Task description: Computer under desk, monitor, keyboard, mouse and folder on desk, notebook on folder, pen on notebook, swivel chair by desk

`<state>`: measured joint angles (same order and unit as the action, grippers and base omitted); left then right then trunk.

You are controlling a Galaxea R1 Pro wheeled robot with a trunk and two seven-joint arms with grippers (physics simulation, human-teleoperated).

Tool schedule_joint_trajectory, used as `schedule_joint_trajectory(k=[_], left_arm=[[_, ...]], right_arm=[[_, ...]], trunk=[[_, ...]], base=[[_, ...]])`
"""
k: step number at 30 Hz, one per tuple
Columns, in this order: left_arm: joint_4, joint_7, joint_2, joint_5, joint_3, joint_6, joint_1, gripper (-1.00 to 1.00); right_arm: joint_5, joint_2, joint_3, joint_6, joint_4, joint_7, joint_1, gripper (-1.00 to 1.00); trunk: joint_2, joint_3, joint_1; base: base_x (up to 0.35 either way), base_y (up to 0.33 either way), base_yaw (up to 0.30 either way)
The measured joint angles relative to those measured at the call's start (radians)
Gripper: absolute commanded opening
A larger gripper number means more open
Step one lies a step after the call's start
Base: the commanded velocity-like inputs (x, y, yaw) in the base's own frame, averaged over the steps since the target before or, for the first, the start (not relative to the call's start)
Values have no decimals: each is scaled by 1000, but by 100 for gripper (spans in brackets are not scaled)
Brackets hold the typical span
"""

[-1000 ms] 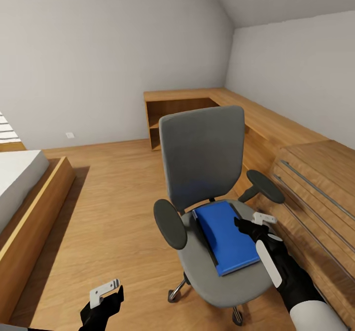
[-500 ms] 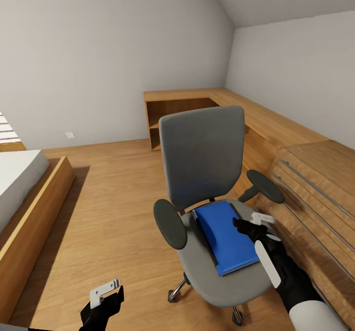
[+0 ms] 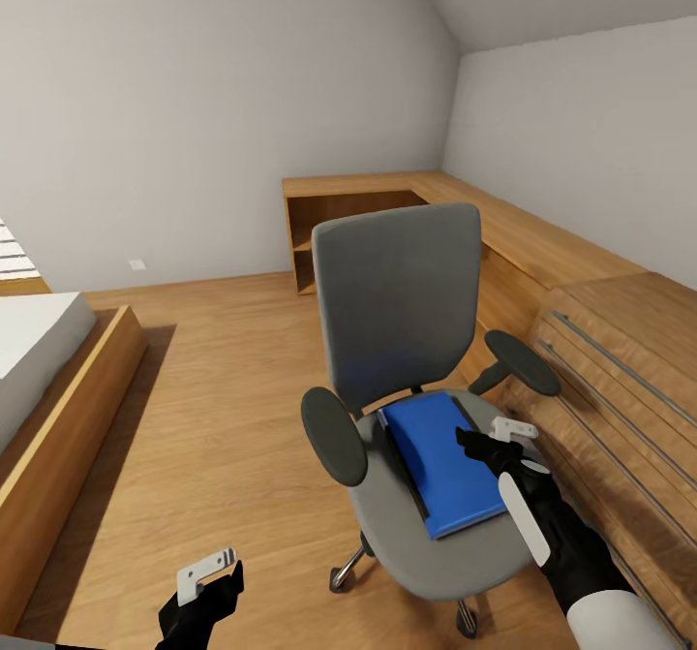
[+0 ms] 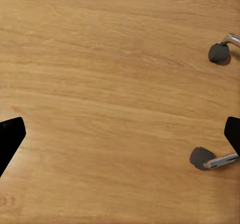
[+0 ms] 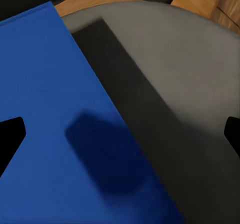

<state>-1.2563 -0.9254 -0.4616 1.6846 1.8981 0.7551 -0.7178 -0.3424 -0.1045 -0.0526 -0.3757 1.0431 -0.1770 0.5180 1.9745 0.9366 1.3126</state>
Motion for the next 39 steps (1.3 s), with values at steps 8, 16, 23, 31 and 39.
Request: schedule_joint_trajectory(k=[8, 16, 23, 31, 39], left_arm=[[0, 2, 0, 1, 1, 0, 0, 100], [0, 1, 0, 0, 1, 0, 0, 100], [0, 1, 0, 0, 1, 0, 0, 100], [0, 1, 0, 1, 2, 0, 0, 100], [0, 1, 1, 1, 2, 0, 0, 100]], right_arm=[[29, 2, -19, 0, 1, -6, 0, 100], [57, 5, -32, 0, 0, -9, 0, 100], [61, 6, -36, 0, 0, -9, 0, 100], [61, 6, -38, -1, -1, -8, 0, 100], [61, 6, -38, -2, -1, -8, 0, 100]], trunk=[[0, 0, 0], [0, 0, 0], [0, 0, 0], [0, 0, 0], [0, 0, 0]], base=[[0, 0, 0], [0, 0, 0], [0, 0, 0], [0, 0, 0], [0, 0, 0]])
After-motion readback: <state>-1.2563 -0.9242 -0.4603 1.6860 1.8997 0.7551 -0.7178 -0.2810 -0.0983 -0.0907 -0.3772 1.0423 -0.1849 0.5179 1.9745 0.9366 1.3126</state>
